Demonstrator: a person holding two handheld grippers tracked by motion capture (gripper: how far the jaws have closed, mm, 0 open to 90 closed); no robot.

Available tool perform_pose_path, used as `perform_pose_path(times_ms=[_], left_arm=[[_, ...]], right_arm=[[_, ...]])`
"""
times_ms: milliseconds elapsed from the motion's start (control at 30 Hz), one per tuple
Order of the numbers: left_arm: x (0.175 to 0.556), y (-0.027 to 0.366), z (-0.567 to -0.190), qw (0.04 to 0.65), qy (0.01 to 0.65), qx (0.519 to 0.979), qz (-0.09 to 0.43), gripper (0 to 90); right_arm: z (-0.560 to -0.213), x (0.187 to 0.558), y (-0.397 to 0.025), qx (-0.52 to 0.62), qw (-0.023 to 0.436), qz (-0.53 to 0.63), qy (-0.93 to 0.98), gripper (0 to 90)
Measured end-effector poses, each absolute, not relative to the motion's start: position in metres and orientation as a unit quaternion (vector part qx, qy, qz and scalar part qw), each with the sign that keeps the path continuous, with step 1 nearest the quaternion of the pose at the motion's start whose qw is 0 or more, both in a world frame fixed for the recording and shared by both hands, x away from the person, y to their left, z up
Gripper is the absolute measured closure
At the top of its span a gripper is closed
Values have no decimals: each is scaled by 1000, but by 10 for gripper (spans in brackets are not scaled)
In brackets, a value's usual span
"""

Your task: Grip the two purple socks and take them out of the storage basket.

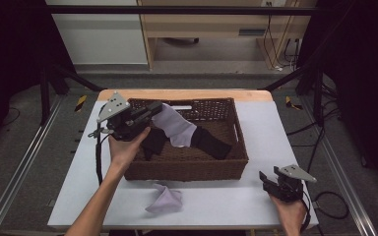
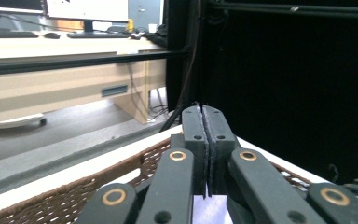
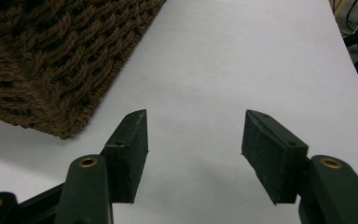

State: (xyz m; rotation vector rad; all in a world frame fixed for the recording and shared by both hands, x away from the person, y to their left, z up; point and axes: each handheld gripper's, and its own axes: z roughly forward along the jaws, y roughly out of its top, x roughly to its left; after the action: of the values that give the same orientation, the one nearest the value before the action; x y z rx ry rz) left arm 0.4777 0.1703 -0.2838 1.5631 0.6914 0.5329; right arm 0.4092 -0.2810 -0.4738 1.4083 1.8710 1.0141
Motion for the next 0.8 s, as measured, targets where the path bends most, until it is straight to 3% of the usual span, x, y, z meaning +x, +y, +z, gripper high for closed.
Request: perform_pose_path(times_ms=[433,800], left_arm=[[421,186,-254,650,258,683,210,881],[384,184,-303,618,252,721,185,880]], right_arm=[[-473,409,-281,530,290,380,700,412],[-474,408,-281,530,291,378,701,413]])
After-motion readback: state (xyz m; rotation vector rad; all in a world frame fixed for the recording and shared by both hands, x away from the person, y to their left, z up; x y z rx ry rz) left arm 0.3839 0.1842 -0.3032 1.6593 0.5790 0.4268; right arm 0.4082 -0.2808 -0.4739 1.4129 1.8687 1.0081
